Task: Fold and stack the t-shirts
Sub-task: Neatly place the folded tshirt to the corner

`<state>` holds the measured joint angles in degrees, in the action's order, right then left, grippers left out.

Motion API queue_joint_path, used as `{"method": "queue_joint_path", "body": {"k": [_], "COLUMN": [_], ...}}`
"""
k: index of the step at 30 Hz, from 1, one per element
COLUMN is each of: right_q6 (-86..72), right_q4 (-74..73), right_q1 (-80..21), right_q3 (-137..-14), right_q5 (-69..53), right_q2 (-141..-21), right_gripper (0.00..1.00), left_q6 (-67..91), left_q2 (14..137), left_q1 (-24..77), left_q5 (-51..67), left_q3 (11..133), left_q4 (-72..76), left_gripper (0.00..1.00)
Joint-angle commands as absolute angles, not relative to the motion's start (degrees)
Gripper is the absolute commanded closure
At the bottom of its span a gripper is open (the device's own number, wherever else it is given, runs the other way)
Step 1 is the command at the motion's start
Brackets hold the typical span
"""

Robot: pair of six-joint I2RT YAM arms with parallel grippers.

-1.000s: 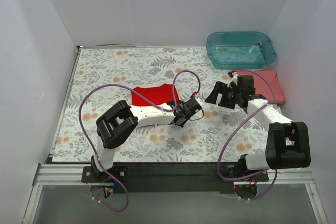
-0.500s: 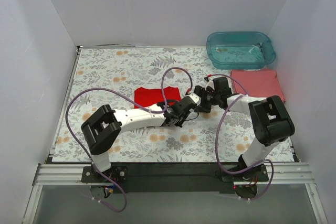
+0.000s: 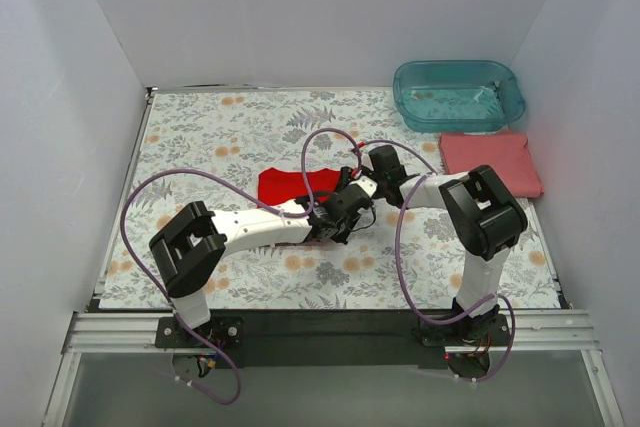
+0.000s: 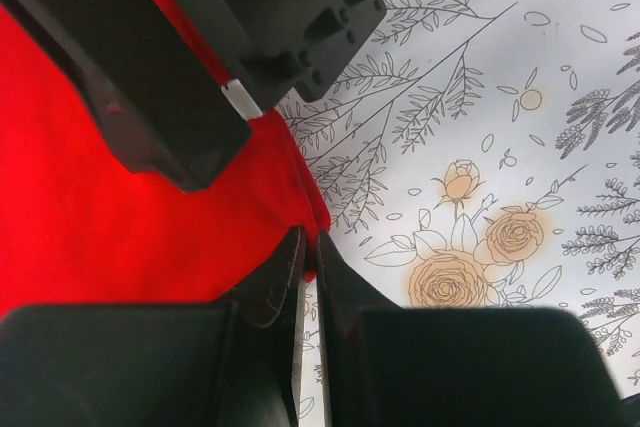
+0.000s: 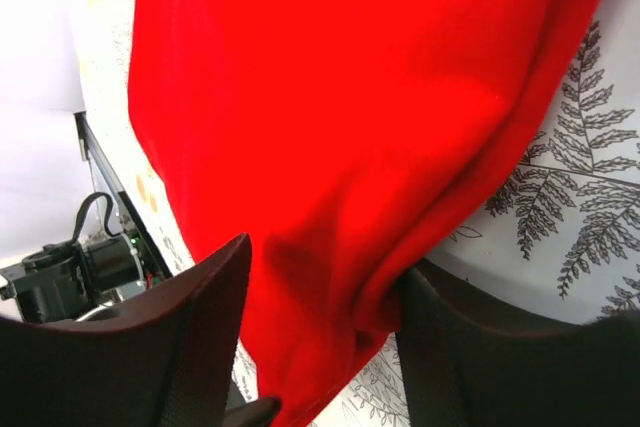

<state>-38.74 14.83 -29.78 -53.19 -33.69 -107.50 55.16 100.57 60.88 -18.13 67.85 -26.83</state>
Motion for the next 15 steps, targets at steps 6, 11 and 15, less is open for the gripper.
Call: {"method": "queue_joint_path", "body": {"k": [6, 11, 15], "right_q6": [-32.89, -25.15, -22.68], "right_q4": [12.93, 3.27, -1.57], "right_q1": [-30.94, -30.85, -30.67], "right_q3": [-55.89, -59.23, -60.29], "right_q5": [-33.76, -29.19, -28.12], "right_q2": [-108.81, -107.06, -105.47], "right_gripper": [0.83, 0.99, 0.99], "left_q6": [56.95, 57.48, 57.83], "left_q2": [95.10, 93.08, 92.46], "left_q1": [61.35, 61.35, 61.26], "left_q5": [-16.79, -17.58, -17.05], "left_q3": [67.94, 67.68, 67.59], "left_q4": [-23.64, -22.76, -22.15], "left_gripper": [1.00, 0.96, 1.00]}}
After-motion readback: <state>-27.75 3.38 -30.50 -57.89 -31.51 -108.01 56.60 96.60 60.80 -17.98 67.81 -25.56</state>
